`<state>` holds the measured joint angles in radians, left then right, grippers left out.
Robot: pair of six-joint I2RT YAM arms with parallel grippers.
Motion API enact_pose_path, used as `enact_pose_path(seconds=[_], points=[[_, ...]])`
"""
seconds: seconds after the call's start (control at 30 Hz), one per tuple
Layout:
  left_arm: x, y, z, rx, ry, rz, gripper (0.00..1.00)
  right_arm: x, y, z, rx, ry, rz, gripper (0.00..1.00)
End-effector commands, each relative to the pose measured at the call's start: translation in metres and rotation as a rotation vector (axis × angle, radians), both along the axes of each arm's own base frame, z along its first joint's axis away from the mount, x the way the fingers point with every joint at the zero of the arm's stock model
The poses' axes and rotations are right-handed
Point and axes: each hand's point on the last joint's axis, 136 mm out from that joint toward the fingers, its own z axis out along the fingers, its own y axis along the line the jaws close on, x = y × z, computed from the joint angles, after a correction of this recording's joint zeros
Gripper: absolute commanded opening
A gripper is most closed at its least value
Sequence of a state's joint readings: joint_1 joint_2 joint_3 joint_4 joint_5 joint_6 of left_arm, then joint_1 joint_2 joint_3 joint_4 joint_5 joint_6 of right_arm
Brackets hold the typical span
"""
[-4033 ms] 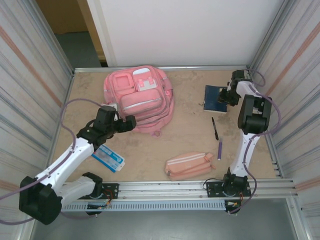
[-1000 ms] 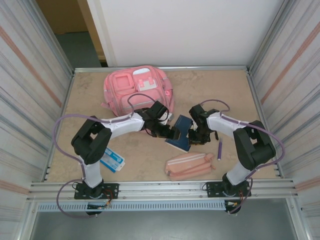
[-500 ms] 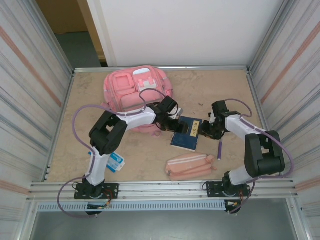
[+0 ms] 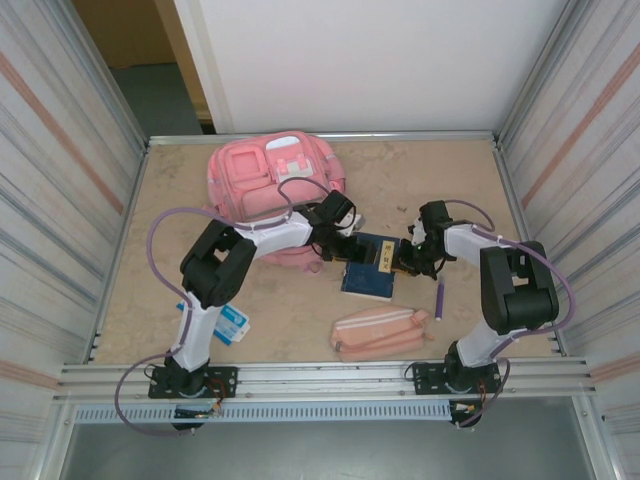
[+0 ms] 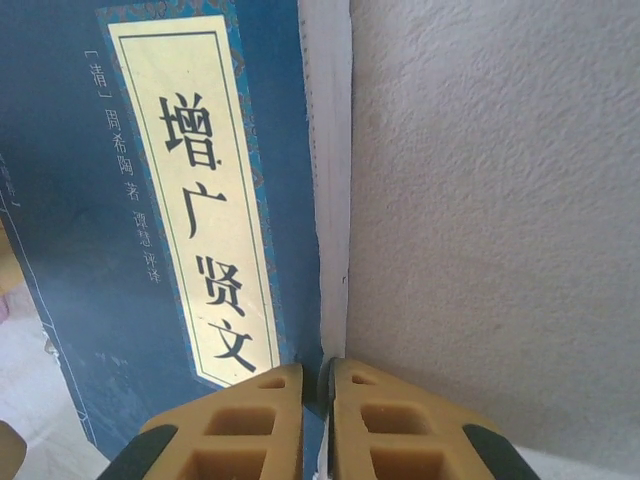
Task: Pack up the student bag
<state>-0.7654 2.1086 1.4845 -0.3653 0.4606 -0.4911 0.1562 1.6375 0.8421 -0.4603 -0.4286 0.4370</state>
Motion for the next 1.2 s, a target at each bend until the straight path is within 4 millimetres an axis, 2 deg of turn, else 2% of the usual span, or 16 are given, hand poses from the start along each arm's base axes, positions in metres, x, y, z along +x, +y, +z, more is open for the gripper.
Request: enact_pose_path(seconds=[0.0,0.1,0.13,0.17,0.23,0.37,0.5,0.63,0.77,0.93,1.0,1.07,1.1,1.17], points=[[-0.006,0.000,-0.006,-0.013,0.024,0.019,0.85,-0.004,-0.003,-0.011,-0.026,0.044,0.011,0.10],[-0.005,0.009,-0.010,0.038,0.034,0.046,0.86,-0.002,-0.003,-0.010,-0.019,0.033,0.017,0.09],[-0.003,0.010,0.002,0.033,0.016,0.050,0.86,-0.001,-0.003,-0.010,-0.016,0.028,0.020,0.08],[-0.004,0.011,0.001,0.038,0.020,0.048,0.86,0.000,-0.003,-0.010,-0.010,0.030,0.024,0.08],[-0.005,0.006,0.000,0.014,0.021,0.025,0.86,0.002,-0.002,-0.009,-0.003,0.031,0.032,0.08],[-0.014,-0.017,0.029,-0.126,0.000,-0.059,0.83,0.001,0.004,-0.008,0.046,0.033,0.053,0.08],[-0.013,-0.023,0.061,-0.255,-0.060,-0.052,0.78,-0.001,0.010,-0.008,0.101,0.042,0.077,0.09],[-0.015,-0.026,0.070,-0.317,-0.012,-0.051,0.73,-0.001,0.014,-0.005,0.154,0.034,0.087,0.09],[-0.013,-0.025,0.053,-0.300,0.044,-0.025,0.59,0.002,0.014,0.002,0.194,0.006,0.086,0.09],[-0.010,-0.023,0.052,-0.325,0.058,0.012,0.41,0.005,0.020,0.022,0.255,-0.077,0.116,0.14],[-0.006,-0.021,0.060,-0.331,0.042,0.024,0.27,0.008,0.021,0.035,0.260,-0.138,0.126,0.17],[-0.003,-0.018,0.074,-0.350,0.024,0.033,0.13,0.012,0.022,0.052,0.261,-0.202,0.126,0.27],[-0.002,-0.017,0.084,-0.365,-0.002,0.032,0.08,0.014,0.021,0.061,0.251,-0.236,0.122,0.31],[0.000,-0.013,0.103,-0.374,-0.066,0.034,0.07,0.017,0.018,0.085,0.212,-0.316,0.107,0.37]])
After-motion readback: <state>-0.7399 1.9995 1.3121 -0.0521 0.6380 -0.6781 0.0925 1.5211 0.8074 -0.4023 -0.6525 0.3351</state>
